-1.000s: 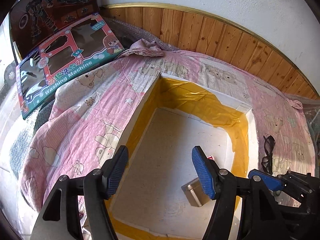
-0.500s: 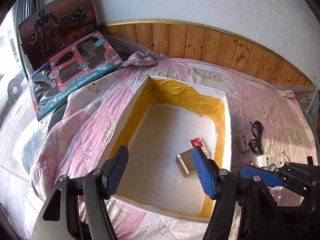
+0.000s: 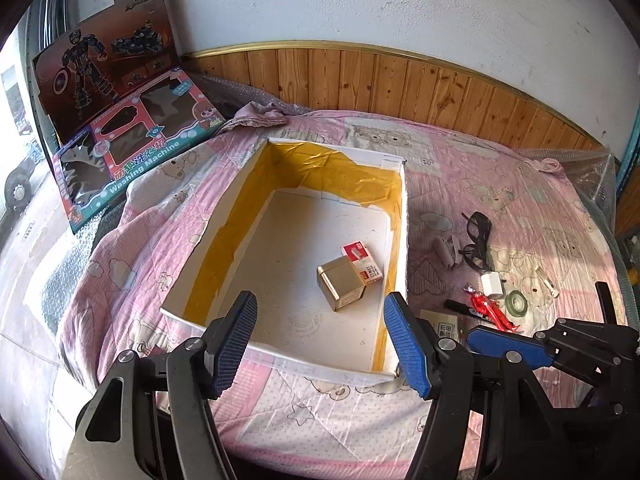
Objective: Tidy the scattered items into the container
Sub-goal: 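Withdraw both tools from the box toward the remaining items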
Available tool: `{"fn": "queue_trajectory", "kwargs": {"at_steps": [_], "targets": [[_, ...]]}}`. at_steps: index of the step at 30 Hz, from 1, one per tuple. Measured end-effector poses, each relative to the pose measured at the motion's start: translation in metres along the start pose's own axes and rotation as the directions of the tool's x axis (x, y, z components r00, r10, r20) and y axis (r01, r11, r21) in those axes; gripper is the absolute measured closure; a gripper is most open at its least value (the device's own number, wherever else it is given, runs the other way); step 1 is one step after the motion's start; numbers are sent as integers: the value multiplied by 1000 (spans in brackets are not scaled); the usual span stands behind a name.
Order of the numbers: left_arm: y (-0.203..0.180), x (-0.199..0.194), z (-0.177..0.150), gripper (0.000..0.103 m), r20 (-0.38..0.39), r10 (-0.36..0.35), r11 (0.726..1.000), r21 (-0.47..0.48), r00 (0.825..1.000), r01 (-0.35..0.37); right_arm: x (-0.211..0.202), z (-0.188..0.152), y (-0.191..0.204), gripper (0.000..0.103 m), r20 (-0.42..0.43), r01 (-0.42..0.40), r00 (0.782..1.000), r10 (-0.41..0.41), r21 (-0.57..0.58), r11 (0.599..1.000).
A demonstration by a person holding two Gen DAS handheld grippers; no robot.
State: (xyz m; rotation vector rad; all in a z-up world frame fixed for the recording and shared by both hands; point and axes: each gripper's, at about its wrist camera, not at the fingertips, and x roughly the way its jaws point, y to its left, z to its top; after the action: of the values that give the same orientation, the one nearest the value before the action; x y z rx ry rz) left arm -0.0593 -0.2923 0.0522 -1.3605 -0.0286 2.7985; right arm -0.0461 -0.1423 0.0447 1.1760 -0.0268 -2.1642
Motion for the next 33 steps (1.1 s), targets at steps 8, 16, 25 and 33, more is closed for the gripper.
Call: {"fn": "queue_trajectory", "kwargs": {"at_steps": [8, 16, 25, 33], "targets": [[-28, 0, -22, 36, -36, -38, 998, 41, 999, 40, -16, -29, -23, 68, 6, 30, 1000, -30, 55, 998], [-58, 4, -35, 36, -65, -71, 994, 79, 995, 76, -27, -53, -50, 68, 9, 41, 999, -43, 127, 991], [-92, 17, -49, 36, -112, -117, 985, 112, 987, 129, -35, -81, -97, 68, -5, 78, 997, -79, 240, 968], [-121, 34, -56, 36, -151, -141, 977, 138, 978, 162, -39, -96, -135, 68, -9, 104, 994, -107, 323, 941]]}}
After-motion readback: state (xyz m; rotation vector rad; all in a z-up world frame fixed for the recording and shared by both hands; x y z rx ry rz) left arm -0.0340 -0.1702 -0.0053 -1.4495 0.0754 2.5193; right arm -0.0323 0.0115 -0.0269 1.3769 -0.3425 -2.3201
